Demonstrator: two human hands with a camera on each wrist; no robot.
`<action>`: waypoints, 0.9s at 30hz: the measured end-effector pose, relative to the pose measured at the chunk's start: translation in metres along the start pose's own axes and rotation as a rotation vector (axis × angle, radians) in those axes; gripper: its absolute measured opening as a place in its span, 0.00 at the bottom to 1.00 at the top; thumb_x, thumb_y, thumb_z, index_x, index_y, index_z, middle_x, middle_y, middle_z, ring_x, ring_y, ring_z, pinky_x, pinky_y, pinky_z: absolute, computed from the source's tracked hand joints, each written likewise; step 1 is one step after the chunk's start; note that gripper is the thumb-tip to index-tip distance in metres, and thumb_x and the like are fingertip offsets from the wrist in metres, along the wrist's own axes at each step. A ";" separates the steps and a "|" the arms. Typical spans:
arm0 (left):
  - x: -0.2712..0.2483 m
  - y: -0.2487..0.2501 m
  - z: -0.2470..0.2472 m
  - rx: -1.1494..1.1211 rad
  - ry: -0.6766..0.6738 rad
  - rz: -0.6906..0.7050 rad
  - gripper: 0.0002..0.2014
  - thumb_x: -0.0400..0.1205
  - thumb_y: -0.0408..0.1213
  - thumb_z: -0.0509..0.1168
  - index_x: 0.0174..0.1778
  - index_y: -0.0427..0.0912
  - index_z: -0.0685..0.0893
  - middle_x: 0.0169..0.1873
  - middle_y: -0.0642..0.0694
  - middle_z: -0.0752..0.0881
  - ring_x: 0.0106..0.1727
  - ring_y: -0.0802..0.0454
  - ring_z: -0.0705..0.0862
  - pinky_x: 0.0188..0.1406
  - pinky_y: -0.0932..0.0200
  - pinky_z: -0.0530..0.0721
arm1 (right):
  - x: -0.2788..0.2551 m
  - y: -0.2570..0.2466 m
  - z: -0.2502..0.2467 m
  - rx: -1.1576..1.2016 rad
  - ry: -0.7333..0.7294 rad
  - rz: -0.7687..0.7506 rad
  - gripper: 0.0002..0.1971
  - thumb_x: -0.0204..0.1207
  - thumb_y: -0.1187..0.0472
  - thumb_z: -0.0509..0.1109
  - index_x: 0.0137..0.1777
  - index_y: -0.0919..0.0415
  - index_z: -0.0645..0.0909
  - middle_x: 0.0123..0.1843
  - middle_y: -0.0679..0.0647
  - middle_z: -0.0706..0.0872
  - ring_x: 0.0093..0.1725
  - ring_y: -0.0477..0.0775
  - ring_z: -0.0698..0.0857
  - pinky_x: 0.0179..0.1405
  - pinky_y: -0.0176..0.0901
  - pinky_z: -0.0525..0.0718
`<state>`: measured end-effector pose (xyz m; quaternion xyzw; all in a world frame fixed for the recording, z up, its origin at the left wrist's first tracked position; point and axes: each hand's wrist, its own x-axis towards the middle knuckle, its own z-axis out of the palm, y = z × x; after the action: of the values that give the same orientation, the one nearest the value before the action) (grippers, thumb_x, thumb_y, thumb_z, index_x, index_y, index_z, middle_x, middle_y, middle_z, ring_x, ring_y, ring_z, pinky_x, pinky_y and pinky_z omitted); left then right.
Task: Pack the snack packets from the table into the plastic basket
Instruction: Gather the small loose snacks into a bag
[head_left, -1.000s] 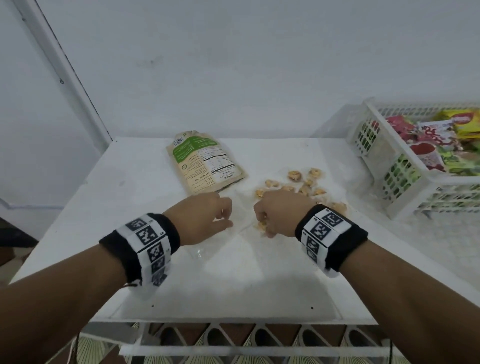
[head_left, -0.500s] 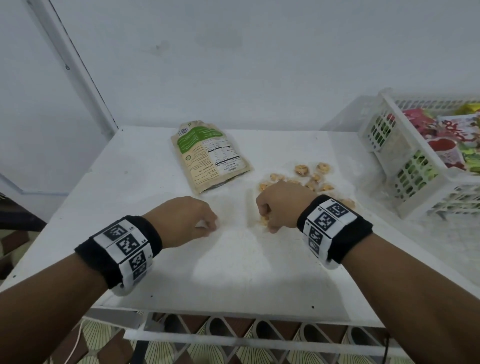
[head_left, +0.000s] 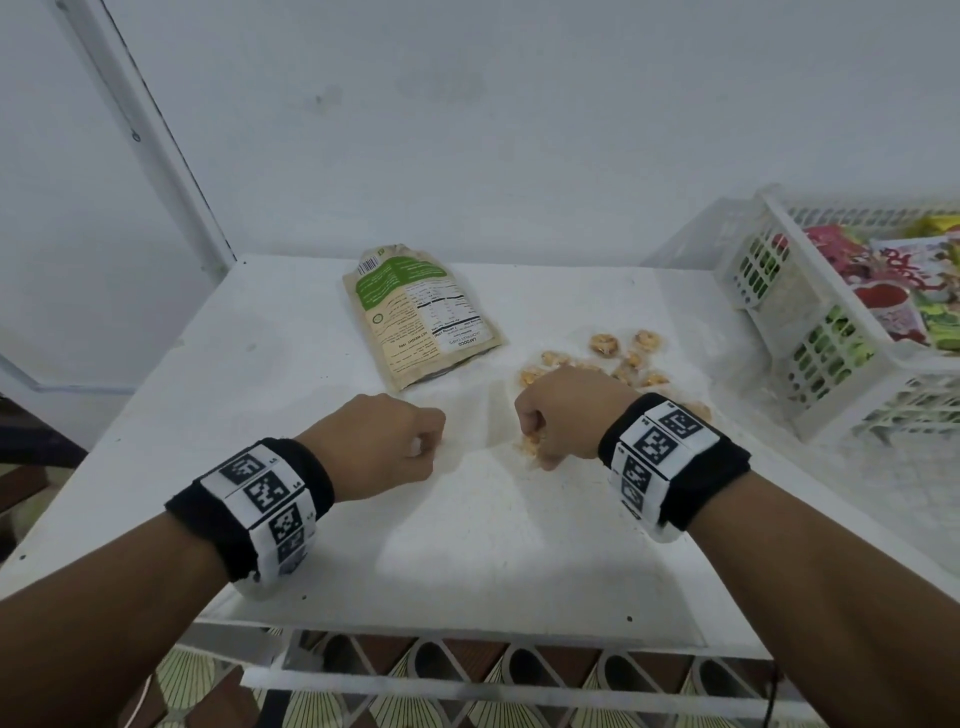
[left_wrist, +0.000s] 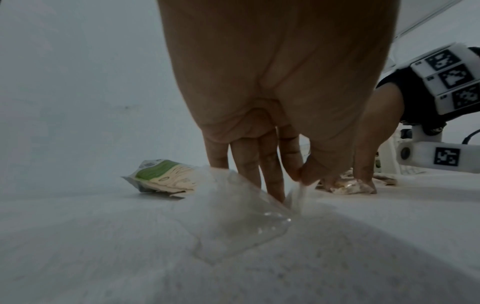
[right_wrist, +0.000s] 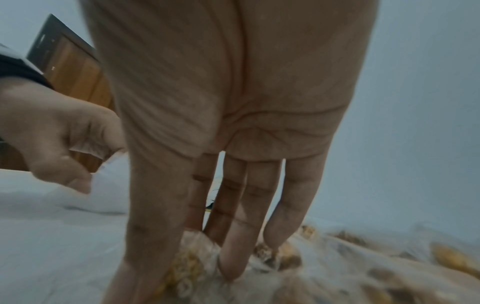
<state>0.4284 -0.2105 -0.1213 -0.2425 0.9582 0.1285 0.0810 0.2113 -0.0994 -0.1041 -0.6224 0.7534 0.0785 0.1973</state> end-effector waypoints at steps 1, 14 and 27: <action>0.000 -0.001 0.000 -0.029 0.006 -0.023 0.06 0.82 0.47 0.65 0.40 0.56 0.76 0.48 0.58 0.89 0.46 0.53 0.84 0.49 0.54 0.84 | 0.000 0.000 0.000 -0.005 -0.002 -0.002 0.14 0.70 0.57 0.84 0.53 0.53 0.86 0.50 0.45 0.86 0.48 0.49 0.83 0.39 0.40 0.79; 0.002 -0.003 -0.001 -0.139 0.092 -0.081 0.09 0.82 0.46 0.72 0.48 0.54 0.76 0.42 0.58 0.88 0.42 0.58 0.82 0.40 0.65 0.75 | -0.001 0.000 0.001 -0.005 0.002 0.001 0.14 0.71 0.56 0.83 0.54 0.51 0.85 0.52 0.44 0.85 0.48 0.48 0.82 0.42 0.41 0.79; -0.001 -0.002 -0.012 -0.401 0.222 -0.026 0.04 0.86 0.43 0.67 0.45 0.56 0.81 0.46 0.60 0.88 0.45 0.60 0.88 0.53 0.51 0.87 | -0.012 0.001 -0.012 0.049 0.093 -0.020 0.17 0.68 0.48 0.78 0.51 0.48 0.77 0.50 0.44 0.80 0.46 0.48 0.80 0.43 0.45 0.82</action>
<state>0.4294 -0.2153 -0.1103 -0.2786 0.9133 0.2880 -0.0729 0.2098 -0.0924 -0.0890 -0.6279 0.7571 0.0291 0.1782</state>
